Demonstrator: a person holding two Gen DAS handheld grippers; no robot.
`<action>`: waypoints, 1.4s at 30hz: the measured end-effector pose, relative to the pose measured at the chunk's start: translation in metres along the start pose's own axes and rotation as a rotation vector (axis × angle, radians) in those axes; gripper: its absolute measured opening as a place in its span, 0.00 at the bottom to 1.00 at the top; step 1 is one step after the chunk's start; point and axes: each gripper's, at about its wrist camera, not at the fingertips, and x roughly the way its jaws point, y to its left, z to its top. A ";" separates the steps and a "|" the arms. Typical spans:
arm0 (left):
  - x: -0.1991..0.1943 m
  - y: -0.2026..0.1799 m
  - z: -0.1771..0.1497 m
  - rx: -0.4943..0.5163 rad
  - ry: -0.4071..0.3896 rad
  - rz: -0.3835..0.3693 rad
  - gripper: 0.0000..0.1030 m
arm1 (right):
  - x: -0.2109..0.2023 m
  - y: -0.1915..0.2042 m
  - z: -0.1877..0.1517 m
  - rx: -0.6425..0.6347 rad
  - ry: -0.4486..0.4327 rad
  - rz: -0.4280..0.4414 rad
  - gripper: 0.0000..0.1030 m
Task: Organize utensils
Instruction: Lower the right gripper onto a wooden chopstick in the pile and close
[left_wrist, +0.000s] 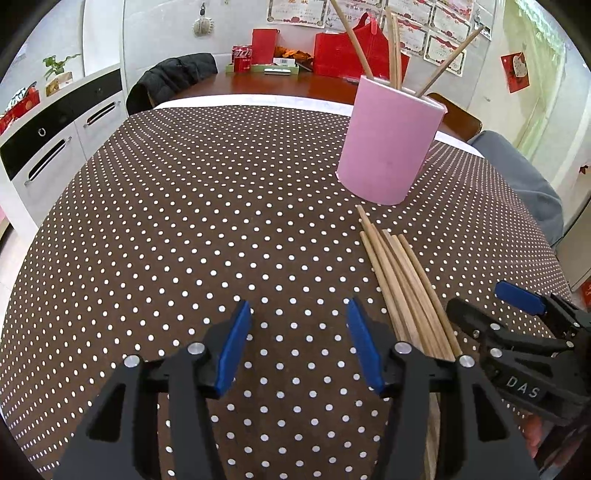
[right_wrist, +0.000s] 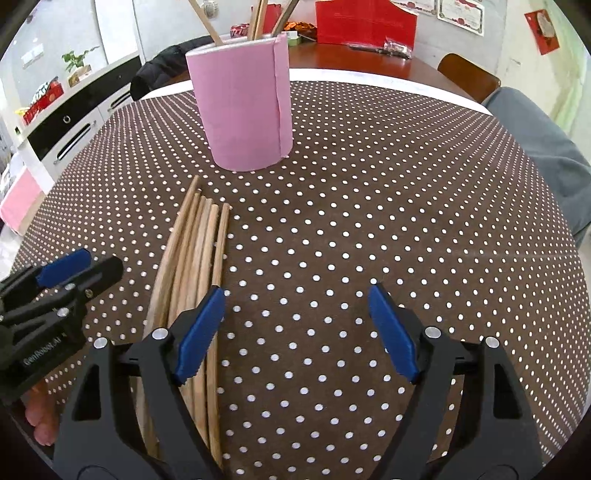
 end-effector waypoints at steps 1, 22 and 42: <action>-0.001 0.000 0.000 0.000 -0.003 -0.001 0.53 | -0.001 0.001 0.000 -0.004 -0.004 0.002 0.77; 0.000 -0.007 0.002 0.002 0.024 -0.042 0.53 | 0.012 0.014 0.012 -0.090 -0.027 -0.001 0.33; 0.027 -0.053 0.025 0.075 0.104 0.085 0.61 | 0.003 -0.021 0.008 0.002 -0.017 0.287 0.10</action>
